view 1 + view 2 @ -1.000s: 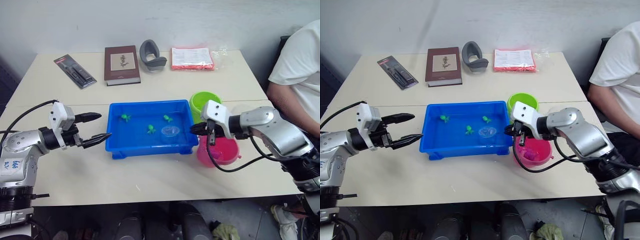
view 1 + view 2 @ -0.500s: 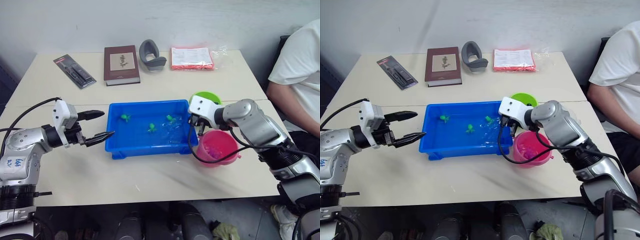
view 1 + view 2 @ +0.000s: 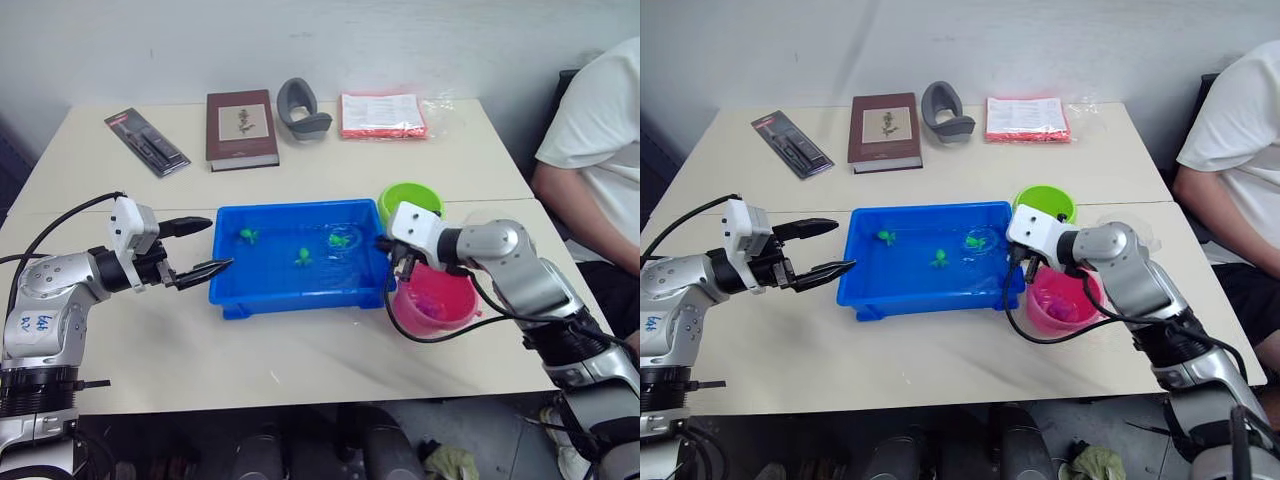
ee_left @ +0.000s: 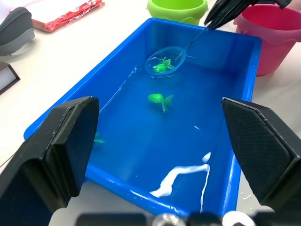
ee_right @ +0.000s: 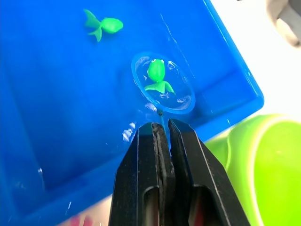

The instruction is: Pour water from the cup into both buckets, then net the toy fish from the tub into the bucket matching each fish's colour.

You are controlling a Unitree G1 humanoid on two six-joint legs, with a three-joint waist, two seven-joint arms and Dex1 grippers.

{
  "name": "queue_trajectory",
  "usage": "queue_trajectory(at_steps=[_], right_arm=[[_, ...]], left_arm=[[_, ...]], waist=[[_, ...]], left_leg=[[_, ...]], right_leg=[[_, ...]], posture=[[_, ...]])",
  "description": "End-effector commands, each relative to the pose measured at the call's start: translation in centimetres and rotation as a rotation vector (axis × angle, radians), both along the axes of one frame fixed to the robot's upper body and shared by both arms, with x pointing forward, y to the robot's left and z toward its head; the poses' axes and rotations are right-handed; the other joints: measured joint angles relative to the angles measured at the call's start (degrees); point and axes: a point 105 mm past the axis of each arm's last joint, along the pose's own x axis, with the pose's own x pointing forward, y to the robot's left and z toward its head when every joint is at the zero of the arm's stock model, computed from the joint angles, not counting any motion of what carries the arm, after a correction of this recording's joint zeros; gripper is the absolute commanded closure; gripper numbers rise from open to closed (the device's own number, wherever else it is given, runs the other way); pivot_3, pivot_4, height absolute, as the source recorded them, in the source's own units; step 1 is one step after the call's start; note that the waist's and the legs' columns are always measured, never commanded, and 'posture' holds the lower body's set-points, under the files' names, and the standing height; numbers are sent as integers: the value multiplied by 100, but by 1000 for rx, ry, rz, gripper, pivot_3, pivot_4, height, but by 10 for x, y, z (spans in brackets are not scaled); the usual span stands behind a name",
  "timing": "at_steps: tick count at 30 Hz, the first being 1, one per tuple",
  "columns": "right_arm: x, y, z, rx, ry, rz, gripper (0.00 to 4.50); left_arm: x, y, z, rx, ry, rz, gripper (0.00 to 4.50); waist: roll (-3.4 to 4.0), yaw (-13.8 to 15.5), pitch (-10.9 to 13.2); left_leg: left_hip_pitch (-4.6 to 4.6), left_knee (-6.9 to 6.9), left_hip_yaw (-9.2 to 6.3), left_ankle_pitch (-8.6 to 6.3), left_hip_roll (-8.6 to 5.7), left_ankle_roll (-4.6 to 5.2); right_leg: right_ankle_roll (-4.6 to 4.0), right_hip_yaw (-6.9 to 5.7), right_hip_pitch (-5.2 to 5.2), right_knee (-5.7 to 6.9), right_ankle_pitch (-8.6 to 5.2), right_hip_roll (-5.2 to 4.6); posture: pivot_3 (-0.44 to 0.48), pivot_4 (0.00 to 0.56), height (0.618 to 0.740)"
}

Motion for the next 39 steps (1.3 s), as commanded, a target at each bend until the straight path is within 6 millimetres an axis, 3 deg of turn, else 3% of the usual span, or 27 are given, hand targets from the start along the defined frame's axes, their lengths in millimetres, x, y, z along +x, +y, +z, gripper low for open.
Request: queue_trajectory(at_steps=[1,10,18,25,29,34,39], right_arm=[[-10,3,17,5,-96,72,4500],[-43,-2,43,119,-259,215,4500],[-44,-33,56,153,-359,107,4500],[-28,-89,73,2,-566,-39,4500],[-16,-107,73,-89,-630,-79,4500],[-5,-124,77,-297,-844,-61,4500],[-7,-113,66,-546,-1071,126,4500]], left_arm=[[2,-1,8,5,-39,-4,41],[3,-3,10,10,-44,-21,41],[6,-14,11,3,-53,-55,41],[10,-36,22,-45,-89,-117,41],[14,-49,23,-62,-70,-151,41],[18,-59,21,-67,-71,-172,41],[20,-64,22,-72,-77,-183,41]], waist=[[0,-14,0],[0,-44,0],[-1,-43,0],[-1,-35,0],[-1,-38,0],[-1,-79,0],[-1,-79,0]], left_leg=[[0,0,0,0,0,-1],[1,-1,-2,-1,0,0],[6,0,2,0,-2,-1],[11,-1,5,0,-8,0],[17,-1,9,1,-11,0],[32,-6,27,4,-8,-6],[39,-11,35,10,-4,-17]], right_leg=[[0,0,0,-1,0,2],[0,-1,3,-1,0,1],[0,5,4,-3,0,1],[0,10,6,-7,0,0],[0,15,9,-8,0,-1],[0,33,8,-2,0,4],[-1,46,5,1,-1,8]], posture=[[0,150,740],[0,150,740],[0,150,740],[0,150,740],[0,150,740],[0,150,740],[0,150,740]])
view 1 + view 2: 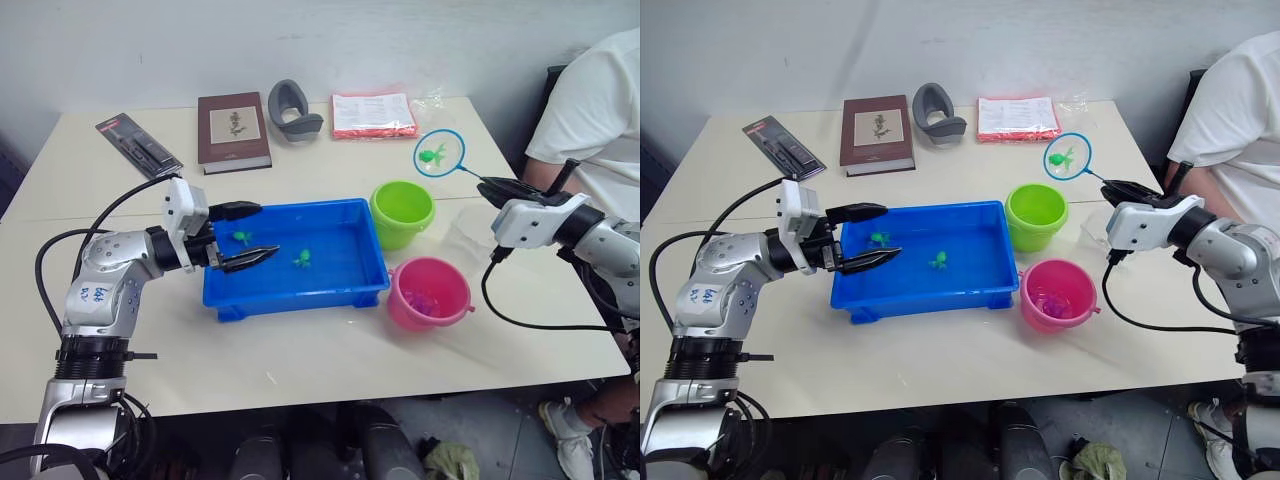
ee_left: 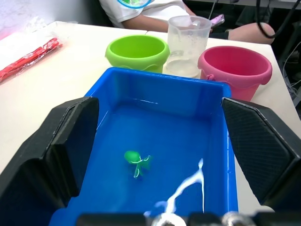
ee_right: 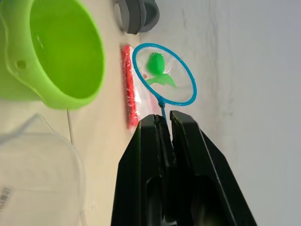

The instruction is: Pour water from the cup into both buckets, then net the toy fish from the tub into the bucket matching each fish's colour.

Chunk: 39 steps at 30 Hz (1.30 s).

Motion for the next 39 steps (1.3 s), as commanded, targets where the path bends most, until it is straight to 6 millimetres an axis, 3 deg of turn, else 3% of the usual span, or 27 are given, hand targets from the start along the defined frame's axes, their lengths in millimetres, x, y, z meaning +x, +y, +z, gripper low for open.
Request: queue_trajectory(at_steps=[1,5,14,21,23,26,29,31,35,37,39], right_arm=[[-4,10,2,-187,-188,96,4500],[0,13,-2,-273,-312,126,4500],[16,-1,-21,-445,-383,131,4500],[16,-7,-19,-453,-410,144,4500],[14,-6,-27,-457,-384,160,4500],[17,-12,-19,-450,-405,118,4500],[13,-11,-24,-471,-381,153,4500],[18,-20,-14,-472,-404,96,4500],[9,-2,-32,-473,-348,213,4500],[16,-9,-18,-446,-401,138,4500],[17,-10,-20,-448,-388,130,4500]], left_arm=[[2,-1,8,-7,-48,3,41],[3,-2,10,-14,-63,10,41],[8,-6,14,-34,-83,17,41],[10,-5,15,-34,-91,22,41],[11,-5,15,-34,-90,23,41],[11,-6,15,-36,-90,23,41],[11,-6,15,-36,-90,23,41],[11,-5,15,-41,-91,28,41],[11,-6,14,-39,-90,28,41],[11,-6,14,-44,-93,33,41],[11,-7,14,-46,-92,33,41]], waist=[[0,-4,0],[0,-5,0],[0,-6,0],[0,-7,0],[0,-7,0],[0,-7,0],[0,-8,0],[0,-9,0],[0,-9,0],[0,-15,0],[1,-18,0]], left_leg=[[2,0,4,1,0,-2],[7,0,15,3,2,-6],[8,-2,24,4,3,-7],[12,-6,29,4,2,-7],[12,-6,30,4,3,-7],[12,-7,30,4,3,-6],[12,-7,30,4,3,-7],[13,-7,30,4,3,-6],[14,-10,33,5,3,-6],[14,-13,33,5,3,-6],[14,-15,38,5,1,-6]], right_leg=[[0,4,-1,0,0,1],[0,19,-2,3,0,4],[1,30,-4,2,0,8],[2,37,-3,0,1,11],[3,38,-3,1,1,11],[3,38,-2,0,2,11],[4,39,-2,0,2,11],[4,39,-2,0,2,11],[8,44,-2,-2,4,14],[8,44,-3,-3,4,14],[8,49,-5,-3,5,13]], posture=[[0,150,740],[0,150,740],[0,150,740],[0,150,740],[0,150,740],[0,150,740],[0,150,740],[0,150,740],[0,150,740],[0,150,740],[0,150,740]])
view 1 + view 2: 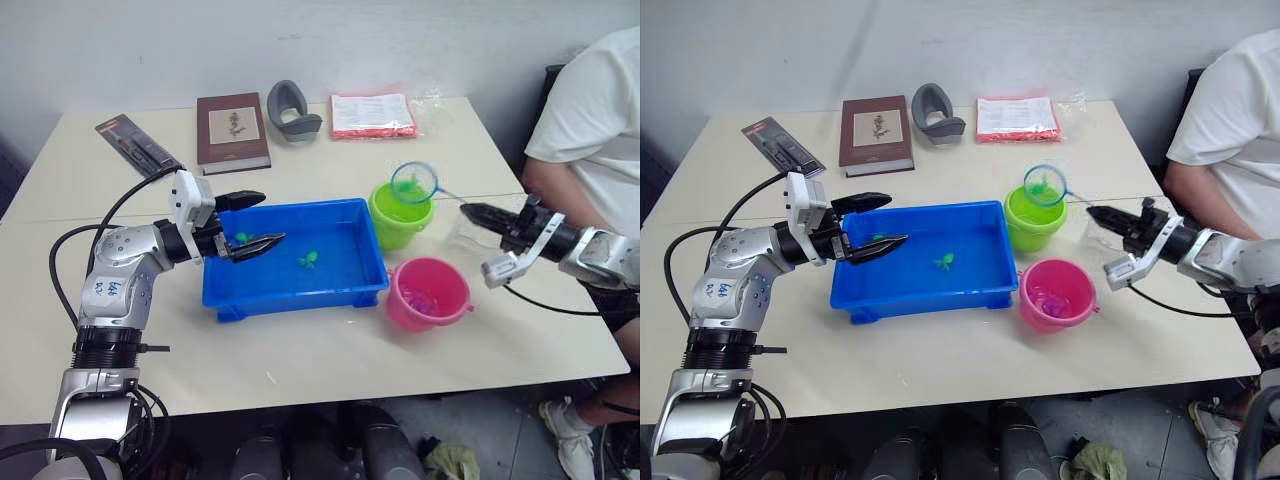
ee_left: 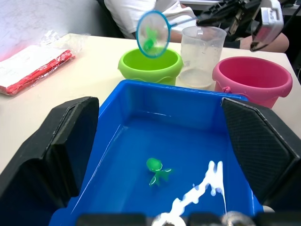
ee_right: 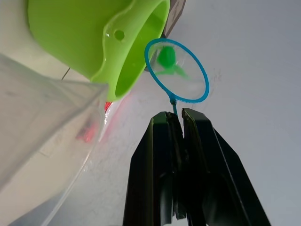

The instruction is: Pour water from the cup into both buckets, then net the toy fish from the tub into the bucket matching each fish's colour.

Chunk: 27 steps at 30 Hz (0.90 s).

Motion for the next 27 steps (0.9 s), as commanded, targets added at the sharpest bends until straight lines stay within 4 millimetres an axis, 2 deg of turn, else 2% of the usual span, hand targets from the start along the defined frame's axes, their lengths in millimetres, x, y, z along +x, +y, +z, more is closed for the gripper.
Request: queue_trajectory(at_steps=[1,3,5,7,10,14,16,18,21,24,27], right_arm=[[1,-4,10,19,-32,-13,4500],[-3,-2,3,11,3,2,4500],[2,-4,23,46,-69,-18,4500],[3,-3,35,65,-107,-21,4500],[3,-1,30,48,-83,-13,4500],[2,2,34,51,-85,-2,4500],[-2,8,26,21,-46,33,4500],[0,4,27,27,-42,6,4500],[2,-5,45,88,-74,-38,4500],[-10,3,54,202,15,20,4500],[-26,21,65,342,167,113,4500]], left_arm=[[-2,-1,11,4,-51,-2,41],[-3,-1,10,7,-50,-3,41],[-3,1,11,3,-52,8,41],[-3,1,10,8,-50,8,41],[-3,1,10,7,-51,8,41],[-3,1,11,3,-54,10,41],[-3,1,11,5,-54,9,41],[-3,1,11,5,-55,9,41],[-3,1,12,4,-57,12,41],[-6,5,11,7,-56,19,41],[-13,22,11,23,-47,41,41]], waist=[[0,-2,0],[0,-7,0],[0,-8,0],[0,-12,0],[0,-12,0],[0,-8,0],[0,-7,0],[0,-14,0],[0,-10,0],[0,-10,0],[0,-47,0]], left_leg=[[0,0,0,0,2,0],[1,-2,0,0,2,0],[1,-2,0,0,2,0],[1,-2,2,0,2,0],[2,-3,2,0,3,-1],[2,-3,2,0,3,-1],[1,-3,2,0,3,-1],[2,-3,2,0,3,-1],[2,-3,3,0,3,-1],[2,-4,4,0,2,-1],[3,-7,2,0,4,-1]], right_leg=[[0,-1,0,-1,0,1],[0,0,0,-1,0,2],[0,0,0,-1,0,2],[0,1,-1,-1,0,2],[0,1,-1,-1,0,3],[0,1,-1,-2,0,2],[0,1,-1,-2,0,2],[0,1,-1,-2,0,3],[0,1,-1,-1,0,2],[0,1,-1,-2,0,2],[0,1,-1,-5,0,5]], posture=[[0,150,740],[0,150,740],[0,150,740],[0,150,740],[0,150,740],[0,150,740],[0,150,740],[0,150,740],[0,150,740],[0,150,740],[0,150,740]])
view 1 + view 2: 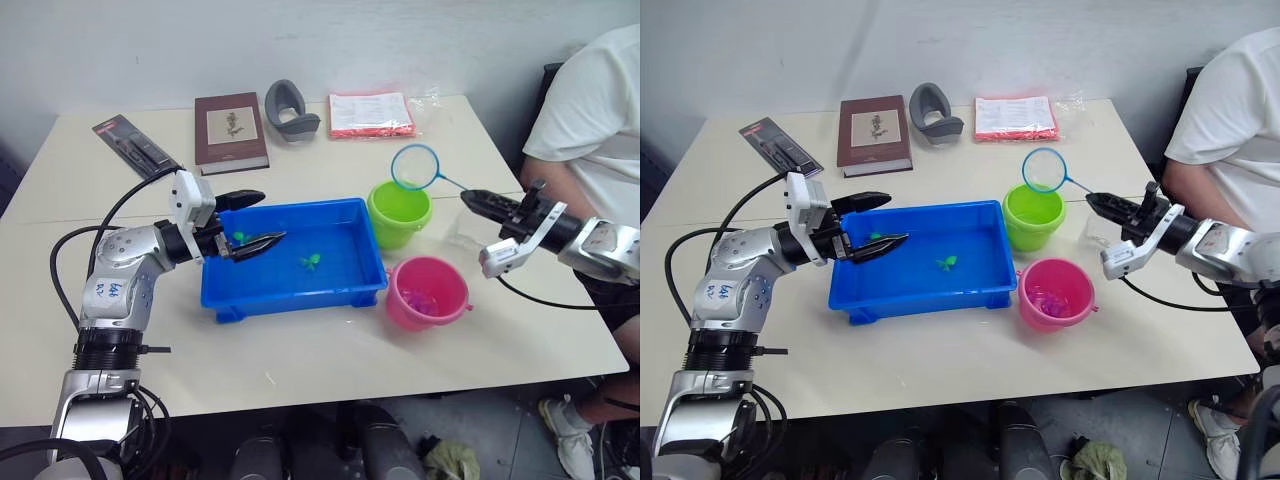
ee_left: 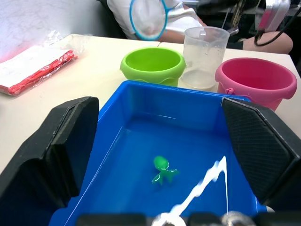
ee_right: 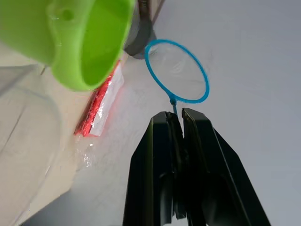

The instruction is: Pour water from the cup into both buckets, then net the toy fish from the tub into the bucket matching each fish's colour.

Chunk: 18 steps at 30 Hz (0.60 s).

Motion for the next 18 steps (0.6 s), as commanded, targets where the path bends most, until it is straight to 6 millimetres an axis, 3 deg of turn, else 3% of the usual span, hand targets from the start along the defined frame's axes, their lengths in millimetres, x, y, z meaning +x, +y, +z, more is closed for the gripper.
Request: queue_trajectory(at_steps=[1,7,9,11,18], right_arm=[[-22,18,30,171,98,120,4500],[-40,53,26,313,463,186,4500],[-41,78,5,232,633,167,4500],[-38,91,-6,209,727,133,4500],[-15,95,-29,8,686,13,4500]], left_arm=[[-11,22,12,13,-38,28,41],[-22,49,10,50,-7,71,41],[-28,69,2,94,32,100,41],[-31,77,-1,119,52,110,41],[-36,74,-4,123,64,105,41]], waist=[[0,-50,0],[0,-76,0],[0,-90,0],[-3,-97,-2],[-2,76,-1]], left_leg=[[4,-3,0,0,2,0],[7,2,-6,0,11,0],[7,4,-9,0,12,1],[8,4,-8,-2,22,0],[-9,26,-13,-15,14,21]], right_leg=[[0,1,1,0,0,1],[0,-3,6,2,0,3],[0,-7,5,3,0,2],[-2,-11,4,3,-1,4],[-10,-29,1,6,-1,-9]], posture=[[0,150,740],[0,150,740],[0,150,740],[0,150,740],[0,150,740]])
